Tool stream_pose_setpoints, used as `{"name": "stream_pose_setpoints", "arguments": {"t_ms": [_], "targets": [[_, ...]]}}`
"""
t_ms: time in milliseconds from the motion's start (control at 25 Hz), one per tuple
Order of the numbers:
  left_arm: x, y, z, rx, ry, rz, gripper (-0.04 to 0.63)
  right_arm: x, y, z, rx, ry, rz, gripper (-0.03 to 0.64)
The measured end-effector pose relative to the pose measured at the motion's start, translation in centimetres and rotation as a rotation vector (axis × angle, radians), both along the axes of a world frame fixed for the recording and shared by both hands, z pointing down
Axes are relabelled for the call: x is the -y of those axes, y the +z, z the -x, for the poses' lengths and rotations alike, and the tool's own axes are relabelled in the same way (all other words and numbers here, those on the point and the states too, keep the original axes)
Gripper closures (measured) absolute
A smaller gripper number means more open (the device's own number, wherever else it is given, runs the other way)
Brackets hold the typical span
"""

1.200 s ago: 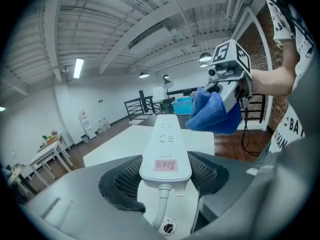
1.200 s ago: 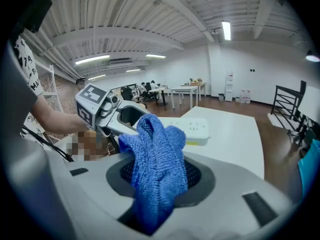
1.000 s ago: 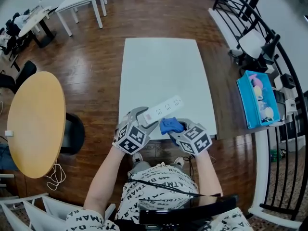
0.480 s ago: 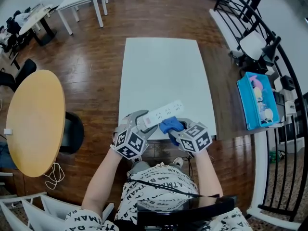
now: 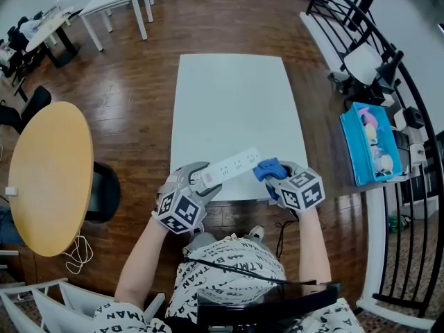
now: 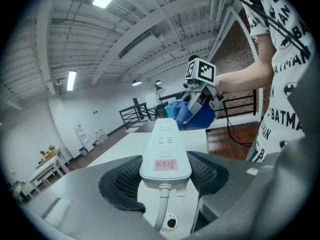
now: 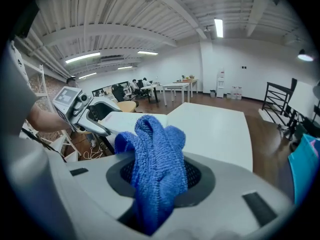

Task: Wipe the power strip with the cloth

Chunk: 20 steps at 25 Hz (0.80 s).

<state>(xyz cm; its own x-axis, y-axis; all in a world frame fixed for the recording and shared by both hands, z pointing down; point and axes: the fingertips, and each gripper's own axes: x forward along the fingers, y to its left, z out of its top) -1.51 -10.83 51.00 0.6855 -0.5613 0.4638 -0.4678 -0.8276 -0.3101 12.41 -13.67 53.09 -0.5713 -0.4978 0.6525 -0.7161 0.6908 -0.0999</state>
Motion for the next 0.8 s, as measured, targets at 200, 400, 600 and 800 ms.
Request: {"name": "stream_pose_setpoints", "arguments": {"t_ms": [200, 400, 600, 800], "targets": [[-1.0, -0.3, -0.3, 0.01, 0.04, -0.018, 0.314, 1.4, -0.5, -2.0, -0.04, 0.034, -0.025, 0.476], [-2.9, -0.3, -1.3, 0.061, 0.14, -0.063, 0.314, 2.1, -1.1, -2.1, -0.043, 0.026, -0.039, 0.476], [-4.1, -0.2, -2.1, 0.084, 0.194, -0.079, 0.314, 2.6, -1.9, -1.2, -0.014, 0.015, -0.045, 0.475], [-3.3, -0.2, -2.0, 0.054, 0.163, -0.066, 0.314, 2.6, -1.6, -1.6, -0.029, 0.008, -0.044, 0.476]]}}
